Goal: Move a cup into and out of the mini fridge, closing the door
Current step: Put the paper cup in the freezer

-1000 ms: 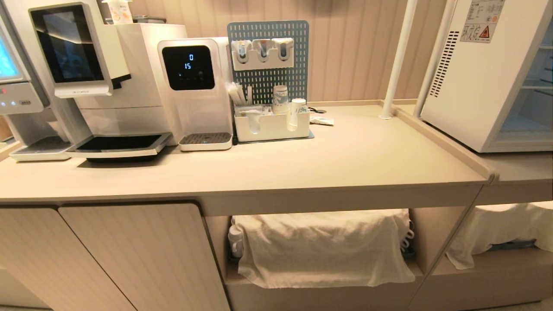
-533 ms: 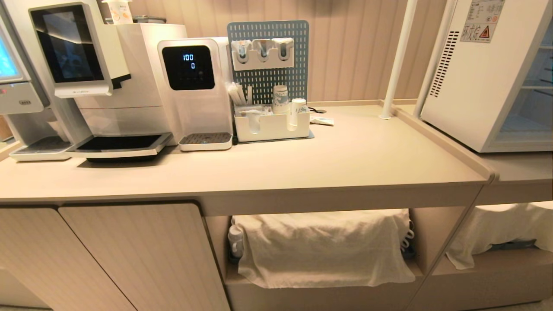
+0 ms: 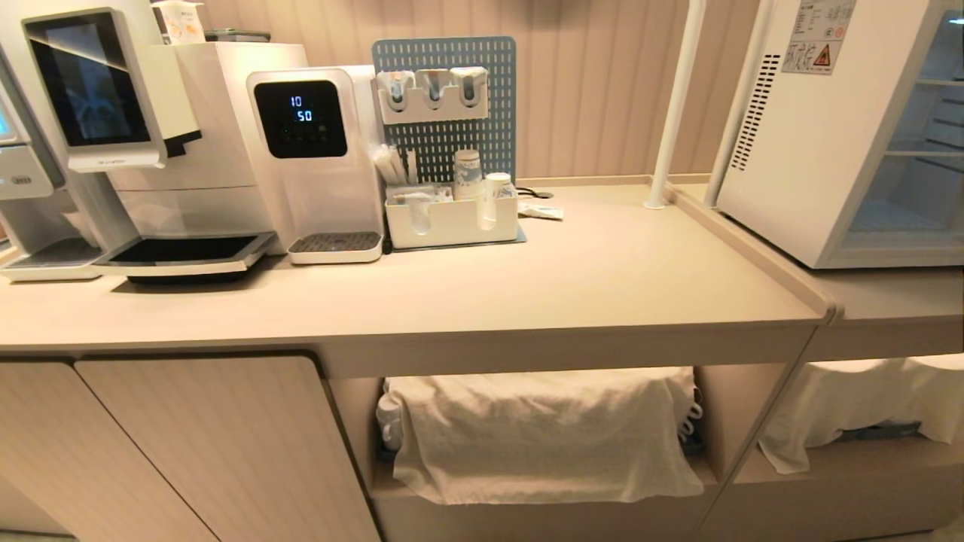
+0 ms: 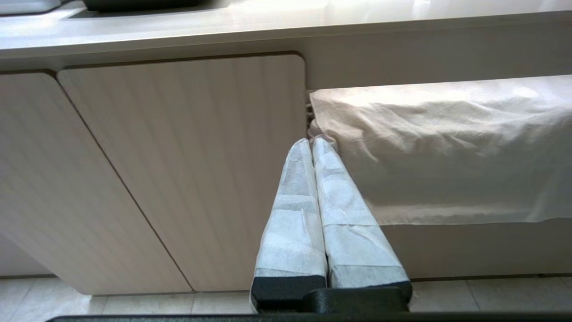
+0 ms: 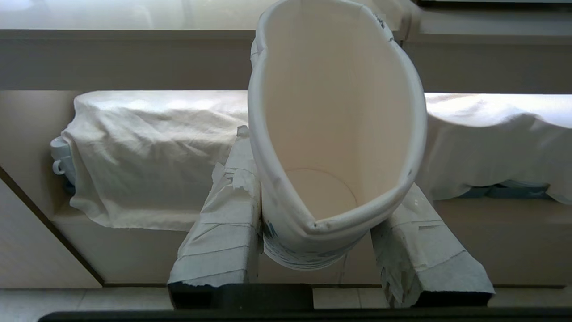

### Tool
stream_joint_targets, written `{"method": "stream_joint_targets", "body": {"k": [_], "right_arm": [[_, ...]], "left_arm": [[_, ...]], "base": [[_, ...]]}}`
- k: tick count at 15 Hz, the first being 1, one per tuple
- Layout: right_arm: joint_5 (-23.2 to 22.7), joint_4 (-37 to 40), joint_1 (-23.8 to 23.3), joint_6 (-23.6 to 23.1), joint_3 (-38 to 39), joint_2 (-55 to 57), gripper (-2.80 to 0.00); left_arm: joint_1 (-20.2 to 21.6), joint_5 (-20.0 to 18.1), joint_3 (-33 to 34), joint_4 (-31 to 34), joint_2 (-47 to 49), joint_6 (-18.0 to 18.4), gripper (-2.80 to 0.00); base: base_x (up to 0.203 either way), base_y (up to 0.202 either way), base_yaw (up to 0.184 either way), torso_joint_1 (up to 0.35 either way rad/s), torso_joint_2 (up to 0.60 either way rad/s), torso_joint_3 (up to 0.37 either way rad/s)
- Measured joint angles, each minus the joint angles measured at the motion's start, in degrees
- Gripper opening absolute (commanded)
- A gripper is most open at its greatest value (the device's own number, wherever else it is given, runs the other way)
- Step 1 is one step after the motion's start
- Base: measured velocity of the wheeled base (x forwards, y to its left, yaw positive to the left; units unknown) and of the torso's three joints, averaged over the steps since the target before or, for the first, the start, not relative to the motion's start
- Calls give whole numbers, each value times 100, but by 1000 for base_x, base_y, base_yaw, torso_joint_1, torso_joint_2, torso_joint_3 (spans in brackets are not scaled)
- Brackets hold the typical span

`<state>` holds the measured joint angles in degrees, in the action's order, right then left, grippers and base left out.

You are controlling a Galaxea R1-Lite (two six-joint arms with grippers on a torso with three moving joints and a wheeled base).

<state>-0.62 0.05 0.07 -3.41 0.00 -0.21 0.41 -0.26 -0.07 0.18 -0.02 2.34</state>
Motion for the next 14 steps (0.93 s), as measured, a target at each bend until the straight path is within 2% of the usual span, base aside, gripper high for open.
{"method": "stream_joint_targets", "body": {"k": [14], "right_arm": [[7,-8,0,13,0,5,-280]], "left_arm": [[0,8,2,2,2,-87,-280]], "base": [[0,-194,-1,2,2,2]]}}
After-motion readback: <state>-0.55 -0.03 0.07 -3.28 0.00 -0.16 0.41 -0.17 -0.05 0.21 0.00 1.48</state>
